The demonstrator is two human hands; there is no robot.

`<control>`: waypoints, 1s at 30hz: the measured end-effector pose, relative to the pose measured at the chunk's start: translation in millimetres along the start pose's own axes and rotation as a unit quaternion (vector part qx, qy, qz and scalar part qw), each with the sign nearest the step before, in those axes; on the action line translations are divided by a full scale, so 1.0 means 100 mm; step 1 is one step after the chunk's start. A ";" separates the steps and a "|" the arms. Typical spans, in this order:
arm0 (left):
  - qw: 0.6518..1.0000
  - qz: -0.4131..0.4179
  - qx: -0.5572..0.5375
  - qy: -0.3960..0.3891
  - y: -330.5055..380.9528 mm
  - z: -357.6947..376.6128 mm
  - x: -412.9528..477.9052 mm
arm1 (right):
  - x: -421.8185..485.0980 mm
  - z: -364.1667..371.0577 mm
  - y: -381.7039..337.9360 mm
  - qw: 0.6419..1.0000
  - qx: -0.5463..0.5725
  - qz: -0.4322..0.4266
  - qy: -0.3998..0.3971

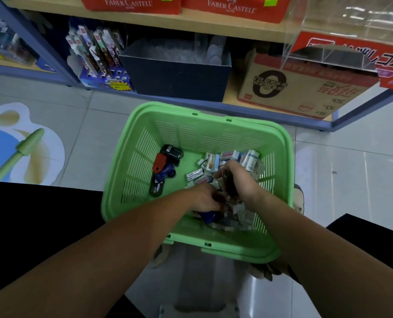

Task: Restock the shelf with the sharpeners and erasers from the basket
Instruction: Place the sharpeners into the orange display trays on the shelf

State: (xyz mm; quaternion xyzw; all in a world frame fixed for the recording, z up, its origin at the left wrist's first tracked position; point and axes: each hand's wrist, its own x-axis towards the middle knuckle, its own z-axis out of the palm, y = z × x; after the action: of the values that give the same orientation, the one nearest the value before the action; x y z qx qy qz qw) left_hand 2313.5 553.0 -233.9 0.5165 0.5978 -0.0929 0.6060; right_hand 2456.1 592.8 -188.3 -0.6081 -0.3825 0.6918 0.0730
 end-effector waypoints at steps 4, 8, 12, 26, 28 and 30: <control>0.998 -0.016 -0.066 -0.012 -0.03 -0.28 -0.20 | -0.04 -0.10 -0.17 0.999 0.042 0.016 -0.013; 0.988 0.003 -0.153 0.001 0.07 -0.68 -0.56 | -0.13 -0.17 -0.41 0.997 -0.025 -0.005 -0.076; 0.986 0.043 -0.157 0.032 0.24 -1.11 -0.96 | -0.34 -0.20 -0.81 0.989 -0.091 -0.014 -0.113; 0.910 0.228 -0.253 0.237 1.22 -2.20 -2.21 | -1.18 -0.27 -2.74 0.971 -0.152 -0.179 -0.047; 0.897 0.246 -0.274 0.247 1.33 -2.32 -2.27 | -1.21 -0.32 -2.91 0.971 -0.133 -0.195 -0.031; 0.891 0.248 -0.291 0.245 1.39 -2.38 -2.27 | -1.20 -0.34 -3.00 0.969 -0.108 -0.223 -0.017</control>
State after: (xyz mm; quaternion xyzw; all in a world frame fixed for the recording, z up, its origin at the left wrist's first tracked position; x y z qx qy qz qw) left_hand 2204.6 676.4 82.7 0.4550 0.5803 0.3675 0.5666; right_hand 2407.6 749.0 93.0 -0.4995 -0.5824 0.6230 0.1527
